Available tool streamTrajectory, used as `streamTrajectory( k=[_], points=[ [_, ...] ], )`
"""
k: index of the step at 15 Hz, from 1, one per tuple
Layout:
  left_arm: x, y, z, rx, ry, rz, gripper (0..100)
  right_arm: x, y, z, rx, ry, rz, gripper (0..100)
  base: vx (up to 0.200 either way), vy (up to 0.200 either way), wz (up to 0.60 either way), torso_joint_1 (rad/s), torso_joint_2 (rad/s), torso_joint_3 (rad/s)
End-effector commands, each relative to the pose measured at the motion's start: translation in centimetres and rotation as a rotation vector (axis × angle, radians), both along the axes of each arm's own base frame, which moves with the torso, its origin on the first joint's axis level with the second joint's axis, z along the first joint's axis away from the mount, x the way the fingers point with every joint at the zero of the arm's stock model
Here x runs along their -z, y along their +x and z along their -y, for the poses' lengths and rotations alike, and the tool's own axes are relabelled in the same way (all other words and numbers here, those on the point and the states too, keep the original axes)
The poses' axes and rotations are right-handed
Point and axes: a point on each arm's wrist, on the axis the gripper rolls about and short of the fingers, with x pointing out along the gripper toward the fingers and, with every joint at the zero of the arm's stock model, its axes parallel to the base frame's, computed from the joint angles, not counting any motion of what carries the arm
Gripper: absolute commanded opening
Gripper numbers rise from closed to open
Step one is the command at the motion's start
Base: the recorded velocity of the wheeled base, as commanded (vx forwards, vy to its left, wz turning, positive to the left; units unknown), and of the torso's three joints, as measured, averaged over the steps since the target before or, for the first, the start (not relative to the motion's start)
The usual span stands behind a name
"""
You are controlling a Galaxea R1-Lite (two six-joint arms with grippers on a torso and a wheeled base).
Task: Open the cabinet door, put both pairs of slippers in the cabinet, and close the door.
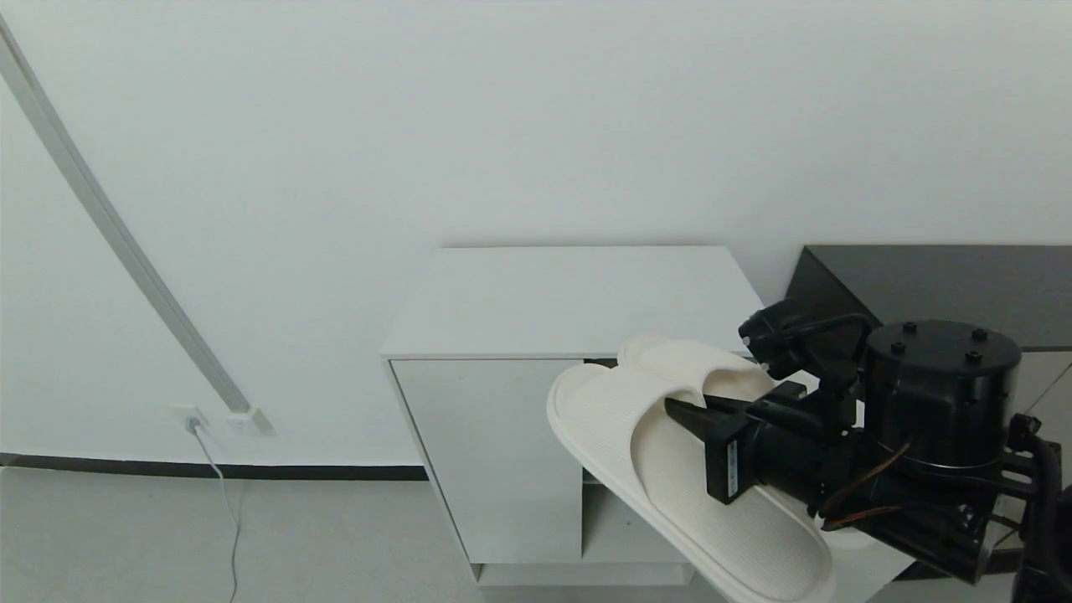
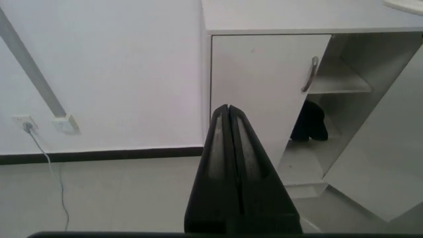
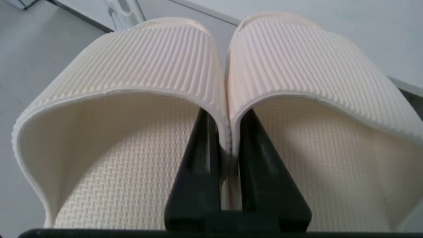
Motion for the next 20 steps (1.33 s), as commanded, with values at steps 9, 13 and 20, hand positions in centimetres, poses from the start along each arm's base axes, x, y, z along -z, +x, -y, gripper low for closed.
streamTrajectory(
  k=[9,13,20],
  points=[
    [0.00,0.00,0.00,0.001,-0.002,0.000,0,0.59,-0.01,0.14,0.001,-0.027,-0.007,0,0.000,-0.022,0.00,0.000,0.00,0.000],
    [0.00,0.00,0.00,0.001,0.000,0.001,0,0.54,-0.10,0.22,0.002,-0.025,-0.007,0,0.000,0.000,0.00,0.000,0.00,0.000],
    [0.00,0.00,0.00,0.001,-0.005,0.000,0,0.80,-0.12,0.25,0.001,-0.025,-0.005,0,0.000,0.000,0.00,-0.152,0.35,0.191]
  ],
)
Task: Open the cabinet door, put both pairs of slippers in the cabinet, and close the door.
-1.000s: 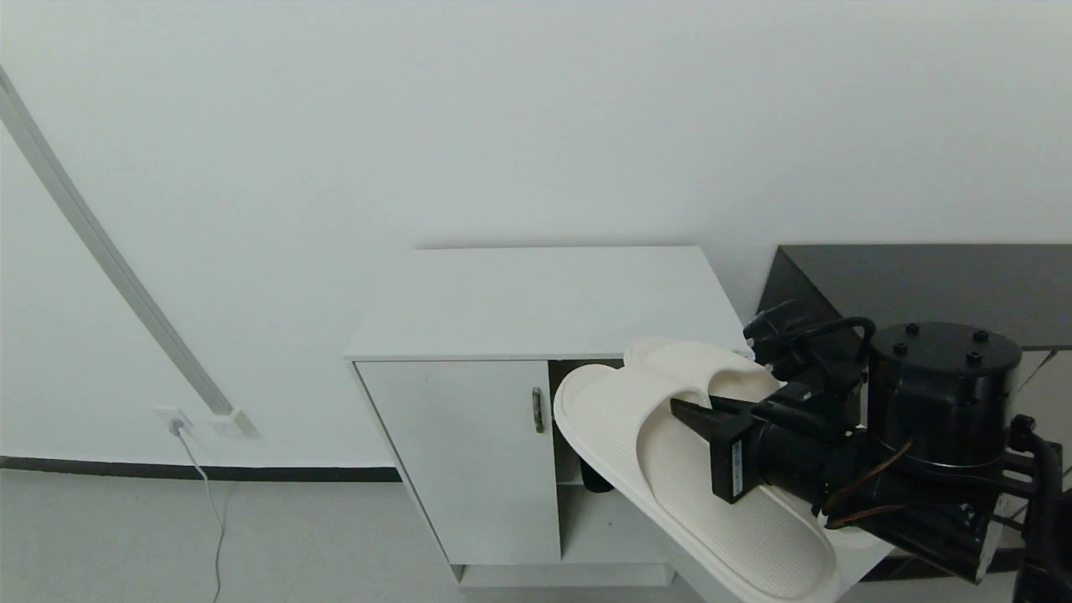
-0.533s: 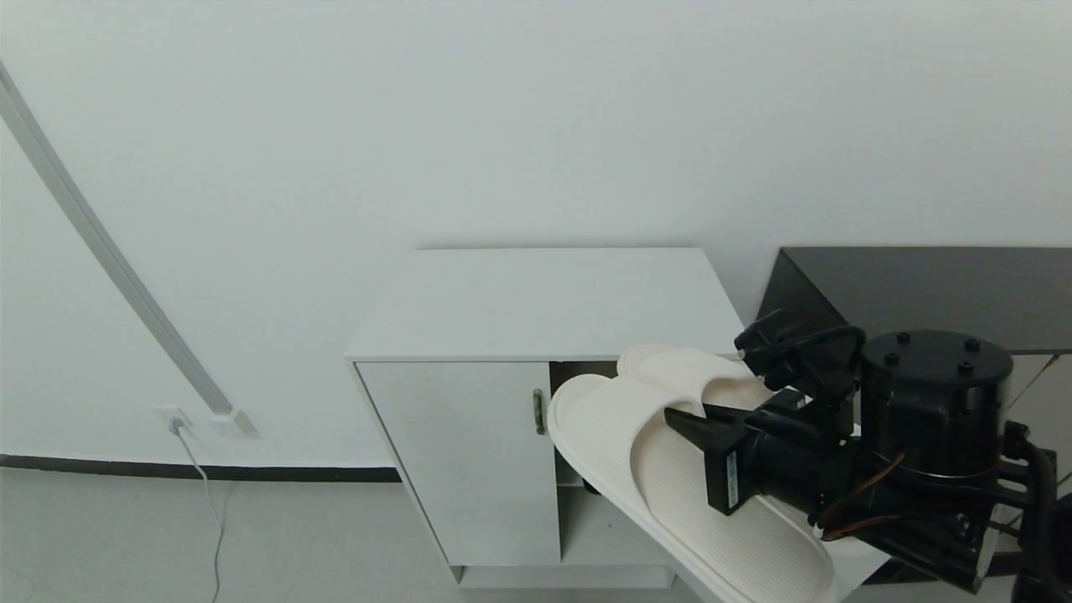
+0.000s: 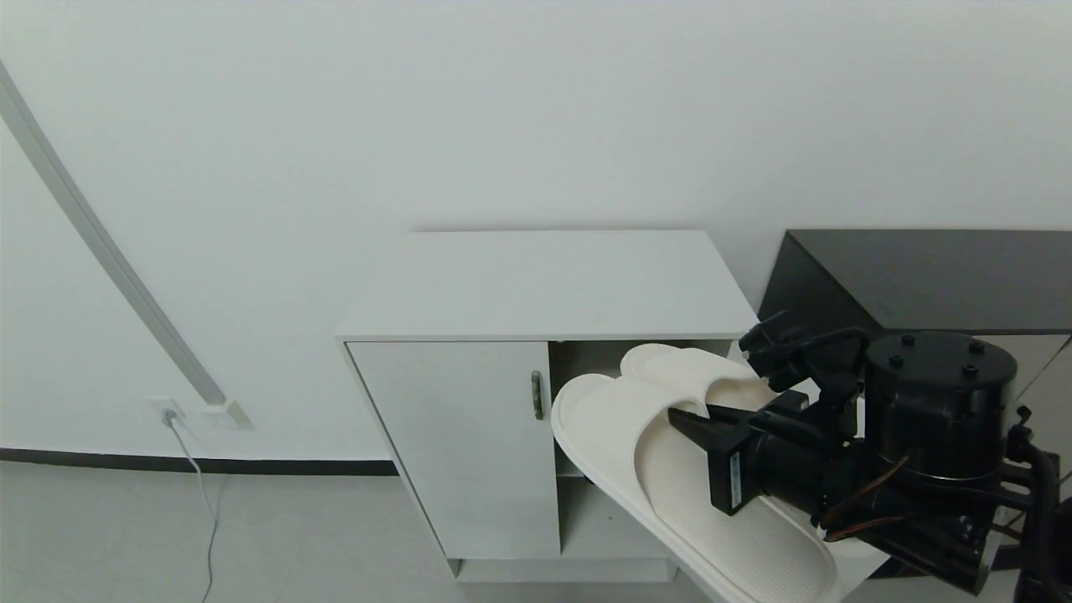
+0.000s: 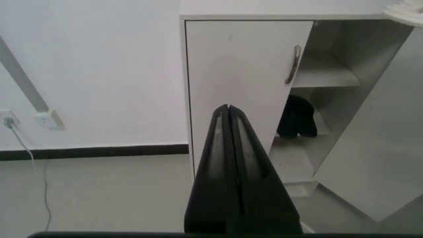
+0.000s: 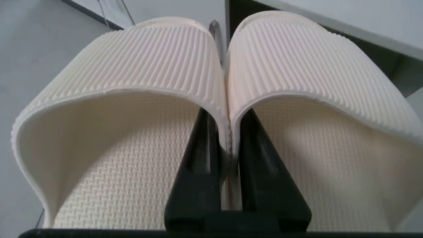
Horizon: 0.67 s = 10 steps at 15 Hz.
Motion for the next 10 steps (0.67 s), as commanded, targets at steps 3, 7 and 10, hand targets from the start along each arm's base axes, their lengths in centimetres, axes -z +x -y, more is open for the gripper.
streamTrajectory(
  k=[3,7,10],
  points=[
    [0.00,0.00,0.00,0.001,0.000,0.001,0,0.21,0.04,-0.02,0.000,-0.005,-0.004,0,0.000,0.000,0.00,-0.203,0.46,0.260],
    [0.00,0.00,0.00,-0.001,-0.002,0.000,0,0.39,0.08,-0.12,-0.001,-0.010,-0.009,0,0.000,0.000,0.00,-0.231,0.55,0.317],
    [0.00,0.00,0.00,-0.001,-0.002,0.000,0,0.65,0.01,0.01,-0.001,-0.016,-0.016,0,0.000,0.000,0.00,-0.212,0.54,0.318]
  ],
)
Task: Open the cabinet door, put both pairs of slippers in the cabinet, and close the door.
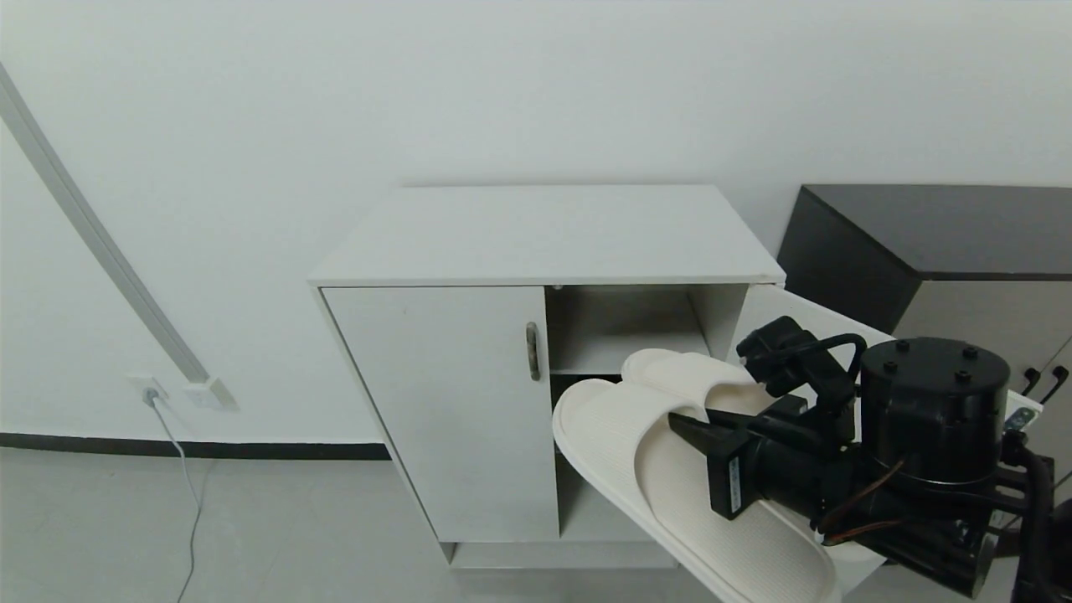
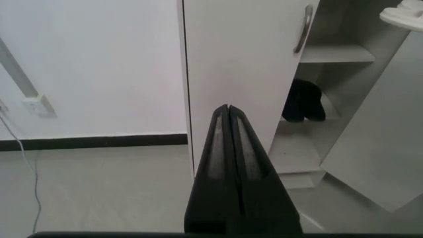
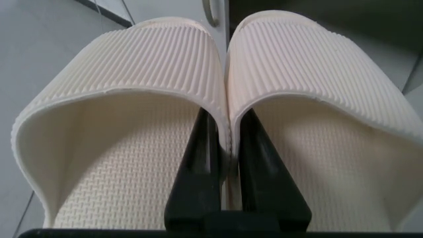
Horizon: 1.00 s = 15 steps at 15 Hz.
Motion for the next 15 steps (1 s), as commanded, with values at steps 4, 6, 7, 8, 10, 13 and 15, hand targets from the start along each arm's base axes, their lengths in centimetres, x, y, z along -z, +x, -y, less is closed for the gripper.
streamTrajectory(
  k=[4,6,7,8,10,13,15],
  points=[
    [0.0,0.0,0.0,0.000,0.000,0.000,0,0.4,0.0,-0.1,-0.001,-0.010,-0.010,0,0.000,0.000,0.00,-0.196,0.52,0.325],
    [0.0,0.0,0.0,0.000,0.001,0.000,0,0.4,0.0,-0.1,-0.001,-0.010,-0.010,0,0.000,0.000,0.00,-0.168,0.51,0.320],
    [0.0,0.0,0.0,0.002,0.001,0.000,0,0.3,0.1,0.0,0.000,-0.007,-0.007,0,0.000,0.000,0.00,-0.163,0.49,0.320],
    [0.0,0.0,0.0,0.002,0.001,0.000,0,0.3,0.0,0.0,0.000,-0.008,-0.008,0,0.000,0.000,0.00,-0.163,0.49,0.320],
    [0.0,0.0,0.0,0.000,0.000,0.000,0,0.8,0.3,-0.3,-0.003,-0.018,-0.019,0,0.000,0.000,0.00,-0.141,0.48,0.325],
    [0.0,0.0,0.0,0.000,-0.003,0.000,0,1.2,0.4,-0.5,-0.008,-0.028,-0.014,0,0.000,0.000,0.00,-0.124,0.47,0.336],
    [0.0,0.0,0.0,0.000,-0.005,0.000,0,1.8,0.8,-0.9,-0.007,-0.035,-0.021,0,0.000,0.000,0.00,-0.107,0.47,0.349]
  ],
)
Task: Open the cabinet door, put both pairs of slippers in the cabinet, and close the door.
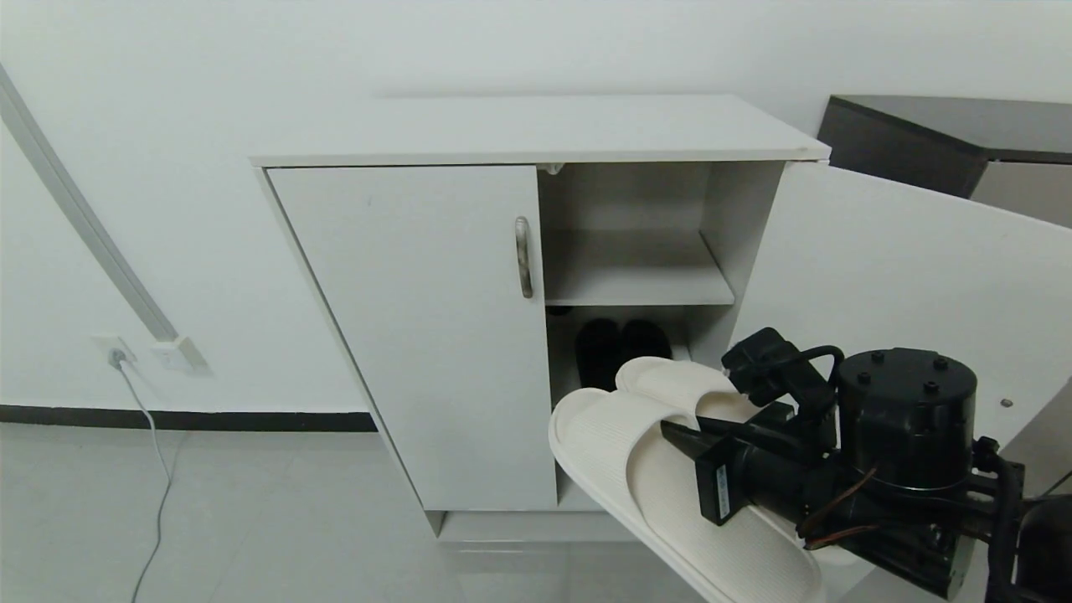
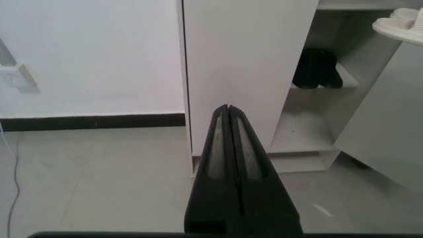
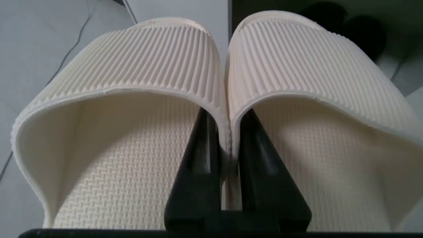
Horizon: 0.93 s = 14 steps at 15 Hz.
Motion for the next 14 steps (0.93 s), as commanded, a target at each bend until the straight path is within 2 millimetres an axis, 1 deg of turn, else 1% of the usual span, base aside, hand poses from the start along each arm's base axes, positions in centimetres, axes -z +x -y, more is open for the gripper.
streamTrajectory(
  k=[1,7,10,14],
  points=[
    [0.00,0.00,0.00,0.000,-0.001,0.000,0,1.06,0.47,-0.44,0.003,-0.021,-0.020,0,0.000,0.000,0.00,-0.090,0.44,0.364],
    [0.00,0.00,0.00,0.000,0.002,0.000,0,1.42,0.90,-0.40,0.010,-0.002,-0.006,0,0.000,0.000,0.00,-0.028,0.41,0.373],
    [0.00,0.00,0.00,-0.001,0.000,0.000,0,1.34,0.94,-0.44,0.010,0.005,0.002,0,0.000,0.000,0.00,0.002,0.10,0.095],
    [0.00,0.00,0.00,0.000,0.000,0.000,0,1.38,0.93,-0.48,0.011,0.002,0.002,0,0.000,0.000,0.00,0.000,0.00,0.000]
  ],
)
